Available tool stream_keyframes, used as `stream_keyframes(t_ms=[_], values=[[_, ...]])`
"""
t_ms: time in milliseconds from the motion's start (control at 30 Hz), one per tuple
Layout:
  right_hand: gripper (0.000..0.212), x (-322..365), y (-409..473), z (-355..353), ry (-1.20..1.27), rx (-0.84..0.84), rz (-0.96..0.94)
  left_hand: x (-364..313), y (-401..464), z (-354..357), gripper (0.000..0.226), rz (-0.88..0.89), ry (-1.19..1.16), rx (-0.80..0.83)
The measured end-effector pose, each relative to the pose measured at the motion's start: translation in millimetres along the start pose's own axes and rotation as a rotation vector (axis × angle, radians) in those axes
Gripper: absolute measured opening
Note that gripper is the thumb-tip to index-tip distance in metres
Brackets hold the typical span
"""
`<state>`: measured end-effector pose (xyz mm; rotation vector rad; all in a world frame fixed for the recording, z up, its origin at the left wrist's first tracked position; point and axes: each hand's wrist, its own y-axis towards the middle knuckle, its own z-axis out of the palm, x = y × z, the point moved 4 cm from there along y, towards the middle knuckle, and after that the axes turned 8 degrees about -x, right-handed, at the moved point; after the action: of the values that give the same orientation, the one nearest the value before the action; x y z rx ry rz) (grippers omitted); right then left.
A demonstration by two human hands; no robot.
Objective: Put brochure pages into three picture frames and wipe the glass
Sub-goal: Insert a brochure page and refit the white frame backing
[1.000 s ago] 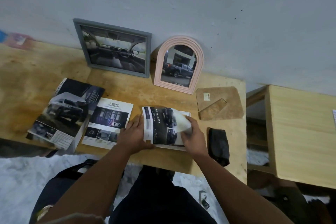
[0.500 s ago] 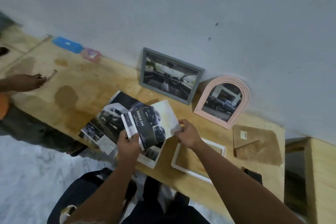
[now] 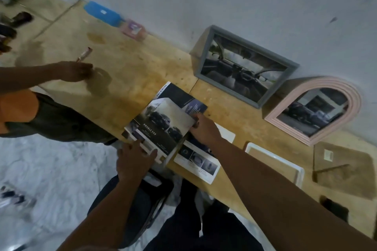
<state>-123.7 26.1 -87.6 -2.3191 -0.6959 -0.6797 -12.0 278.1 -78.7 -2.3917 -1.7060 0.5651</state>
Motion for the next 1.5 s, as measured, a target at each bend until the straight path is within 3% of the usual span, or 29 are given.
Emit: stream_keyframes(t_ms=[100,200,267,400,533,633,767,867,967,1067,1133,1267,1433,1500], values=[[0.073,-27,-18,-14,-0.27,-0.166,0.017,-3,5,5,0.079,0.207,0.135,-0.109],[0.103,-55,-35,-18,-0.503,-0.098,0.075,-14,11,19,0.076,0.446,0.191,-0.027],[0.109,-67,-39,-20,-0.549,-0.092,0.106,-23,13,25,0.073,0.552,0.239,-0.002],[0.101,-73,-40,-24,-0.528,-0.137,0.112,-35,19,23,0.069,0.543,0.27,0.028],[0.071,-70,-43,-33,-0.101,-0.047,0.134,-40,31,18,0.064,0.514,0.279,0.051],[0.046,-90,-61,-51,0.276,-0.01,0.271,-64,29,16,0.057,0.6,0.197,-0.004],[0.034,-135,-110,-86,0.696,-0.185,0.463,-138,-7,14,0.037,0.866,-0.048,-0.091],[0.03,-177,-153,-110,0.772,-0.43,0.574,-181,-31,31,0.036,0.793,-0.222,0.142],[0.03,-217,-186,-119,0.724,-0.573,0.694,-210,-55,62,0.047,0.702,-0.194,0.395],[0.053,-241,-203,-115,0.586,-0.608,0.767,-231,-79,81,0.056,0.665,-0.182,0.539],[0.064,-242,-209,-111,0.486,-0.605,0.746,-237,-91,89,0.062,0.671,-0.143,0.575],[0.053,-238,-217,-105,0.446,-0.637,0.702,-241,-103,99,0.067,0.691,-0.044,0.581],[0.098,-244,-224,-104,0.301,-0.61,0.74,-241,-102,108,0.07,0.703,-0.001,0.565],[0.096,-249,-225,-105,0.292,-0.597,0.733,-241,-104,110,0.07,0.728,0.012,0.559]])
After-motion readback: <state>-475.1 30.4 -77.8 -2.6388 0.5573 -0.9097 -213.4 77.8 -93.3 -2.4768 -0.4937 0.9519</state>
